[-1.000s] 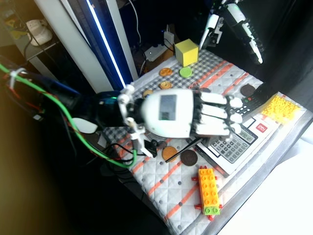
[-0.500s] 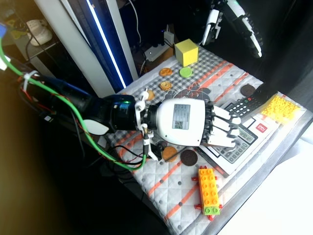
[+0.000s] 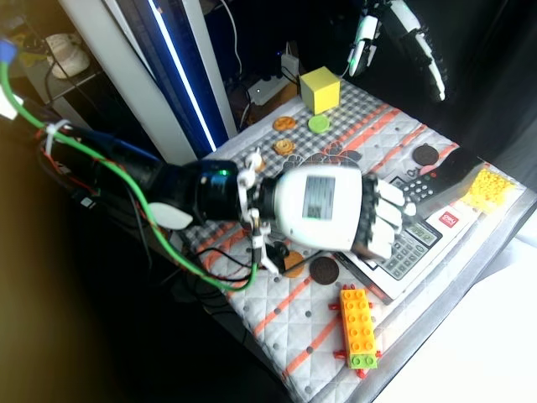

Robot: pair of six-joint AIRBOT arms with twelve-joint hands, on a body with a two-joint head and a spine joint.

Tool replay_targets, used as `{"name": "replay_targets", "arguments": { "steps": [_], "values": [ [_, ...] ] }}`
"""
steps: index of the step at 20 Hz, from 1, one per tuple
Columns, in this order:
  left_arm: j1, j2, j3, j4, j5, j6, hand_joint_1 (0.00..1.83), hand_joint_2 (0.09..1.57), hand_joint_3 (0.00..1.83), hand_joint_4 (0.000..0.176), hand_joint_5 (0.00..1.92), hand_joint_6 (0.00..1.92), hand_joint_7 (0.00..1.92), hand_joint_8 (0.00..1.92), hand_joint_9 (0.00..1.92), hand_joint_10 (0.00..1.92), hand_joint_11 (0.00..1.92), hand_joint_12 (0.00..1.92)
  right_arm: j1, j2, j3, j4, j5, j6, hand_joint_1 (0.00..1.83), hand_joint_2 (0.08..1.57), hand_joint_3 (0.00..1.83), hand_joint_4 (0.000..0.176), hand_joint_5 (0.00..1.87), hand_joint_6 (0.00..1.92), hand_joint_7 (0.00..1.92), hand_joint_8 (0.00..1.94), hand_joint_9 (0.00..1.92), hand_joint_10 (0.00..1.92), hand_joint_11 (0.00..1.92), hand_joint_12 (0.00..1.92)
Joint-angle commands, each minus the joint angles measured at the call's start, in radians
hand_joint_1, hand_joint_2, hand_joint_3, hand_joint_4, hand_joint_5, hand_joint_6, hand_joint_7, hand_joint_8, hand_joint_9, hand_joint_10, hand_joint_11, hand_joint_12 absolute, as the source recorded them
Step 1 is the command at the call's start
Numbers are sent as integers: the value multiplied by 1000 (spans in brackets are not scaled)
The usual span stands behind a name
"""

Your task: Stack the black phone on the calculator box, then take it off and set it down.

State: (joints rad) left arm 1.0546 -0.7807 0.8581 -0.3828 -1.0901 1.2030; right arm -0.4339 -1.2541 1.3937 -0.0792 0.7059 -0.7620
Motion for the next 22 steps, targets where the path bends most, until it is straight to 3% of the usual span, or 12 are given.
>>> {"name": "replay_targets", "arguments": {
  "steps": [1,3,4,5,7,8,9,11,13,18,20,22],
  "values": [
    [2,5,3,3,-136,-13,845,950,10,159,0,0,0,0,0,0,0,0,9,31,-16,18,198,0,1391,1068,0,0,953,885,1133,623,1083,1042,1008,997],
    [6,8,3,2,-146,-17,833,943,6,140,10,4,0,0,0,0,0,0,-12,90,-67,9,269,1,1280,1055,0,0,1025,807,1241,651,1325,422,1126,958],
    [9,11,3,2,-152,-21,818,944,5,139,3,1,0,0,0,0,0,0,-28,120,-91,0,301,4,1279,1046,0,0,1045,775,1266,615,1369,381,1130,994],
    [14,15,2,2,-164,-31,808,943,4,135,0,0,0,0,0,0,8,3,-52,150,-114,-14,342,27,1380,1024,0,0,1073,671,1373,240,1219,842,1093,984],
    [27,21,2,1,-186,-55,762,952,7,120,13,5,0,0,0,0,45,22,-95,179,-131,-34,393,84,1399,1038,4,0,1036,724,1249,458,1109,986,1002,902],
    [37,23,2,-1,-199,-69,746,947,4,131,11,3,0,0,0,0,51,26,-117,200,-143,-50,417,113,1400,1035,0,0,1045,737,1268,435,1100,965,932,917],
    [41,24,2,-3,-206,-75,744,936,0,136,19,6,0,0,0,0,30,18,-126,210,-150,-60,424,122,1389,1034,1,0,1141,652,1314,450,971,1012,505,1126],
    [49,27,1,-4,-224,-86,745,902,0,141,21,8,0,0,0,0,21,15,-150,244,-181,-91,433,128,1397,1049,1,0,1053,669,1179,644,1059,1046,728,1130],
    [55,34,-2,-4,-246,-91,714,903,0,162,7,1,0,0,0,0,0,0,-178,281,-215,-113,446,129,1399,1043,0,0,1033,763,1219,580,1075,980,799,1042],
    [68,39,-7,-7,-281,-107,691,920,0,123,0,0,0,0,0,0,0,0,-276,340,-273,-128,497,150,1385,1094,0,0,1018,649,1071,916,910,1263,669,1339],
    [74,39,-7,-15,-281,-109,730,917,0,126,5,2,0,0,0,0,0,0,-319,350,-290,-123,538,151,1389,1083,0,0,959,783,1073,830,1028,1123,927,1117],
    [79,38,-8,-18,-285,-111,716,914,0,128,15,5,0,0,0,0,0,0,-340,356,-306,-124,550,151,1292,1042,2,0,1079,725,1226,620,1231,827,1144,1162]
  ]
}}
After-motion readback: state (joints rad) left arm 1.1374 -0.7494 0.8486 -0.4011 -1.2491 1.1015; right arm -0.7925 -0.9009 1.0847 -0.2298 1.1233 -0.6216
